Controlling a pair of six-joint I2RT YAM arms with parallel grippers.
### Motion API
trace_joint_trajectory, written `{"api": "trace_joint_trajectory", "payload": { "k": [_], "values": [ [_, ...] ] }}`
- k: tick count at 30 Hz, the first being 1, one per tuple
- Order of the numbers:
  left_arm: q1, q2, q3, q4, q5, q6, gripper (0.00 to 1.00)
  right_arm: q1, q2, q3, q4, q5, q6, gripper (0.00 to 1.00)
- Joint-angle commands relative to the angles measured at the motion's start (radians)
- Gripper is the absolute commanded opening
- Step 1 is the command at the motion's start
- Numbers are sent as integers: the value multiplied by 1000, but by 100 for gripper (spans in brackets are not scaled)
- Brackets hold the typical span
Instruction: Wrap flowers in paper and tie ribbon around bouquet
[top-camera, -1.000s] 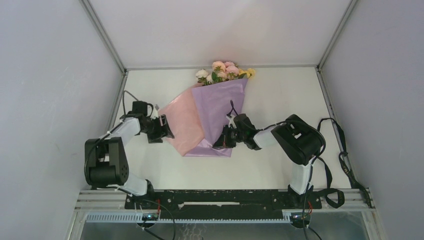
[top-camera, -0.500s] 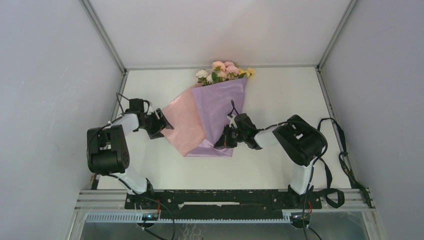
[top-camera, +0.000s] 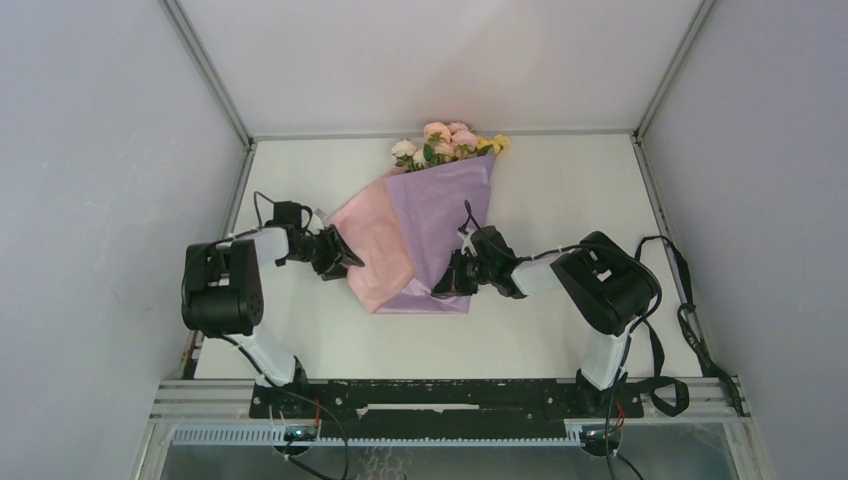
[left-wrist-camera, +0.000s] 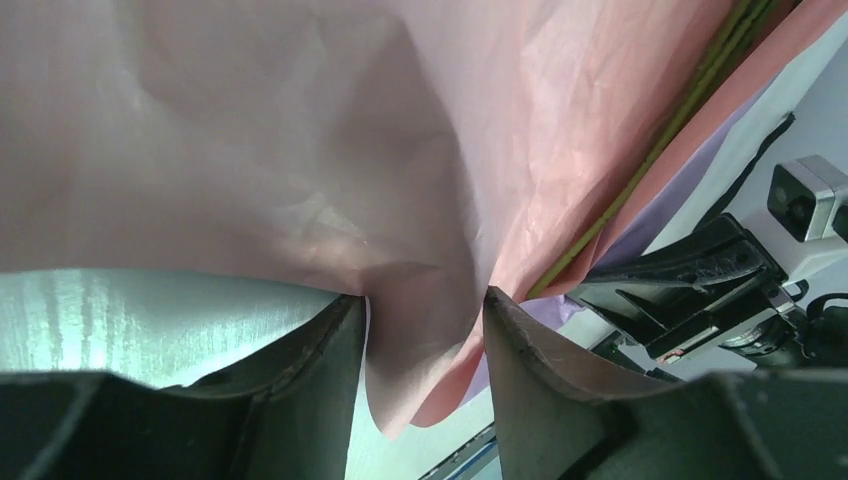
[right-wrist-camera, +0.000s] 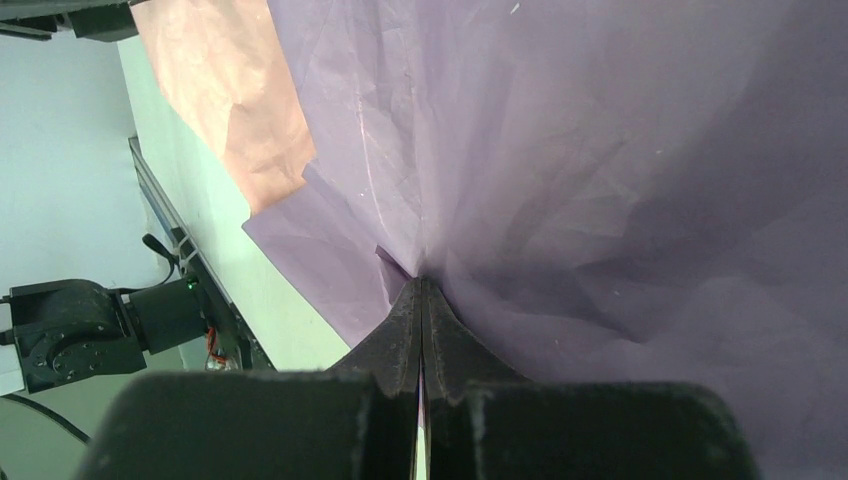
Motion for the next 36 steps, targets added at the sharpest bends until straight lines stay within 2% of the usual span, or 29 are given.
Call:
{"api": "trace_joint_trajectory", "payload": {
  "k": [1,7,13,17,23,27,36],
  "values": [
    [-6,-64,-50,-25,17,-21,54,-15,6,-35,-135,96,-67,0],
    [-5,-114,-106,-41,13,-21,65,-16,8,-36,-136,96,-67,0],
    [-22,-35,-95,11,60,-51,60,-19,9,-35,-136,95,-67,0],
    [-54,-76,-127,59,103,-85,59,-22,6,-35,-144,97,-69,0],
    [-101,-209,-193,142,136,-136,72,-26,11,-36,-137,94,-68,0],
    [-101,-288,-258,186,60,-150,79,-26,11,-35,-139,96,-71,0],
    [-102,-312,-316,237,17,-193,73,-29,14,-35,-146,97,-79,0]
  ]
}}
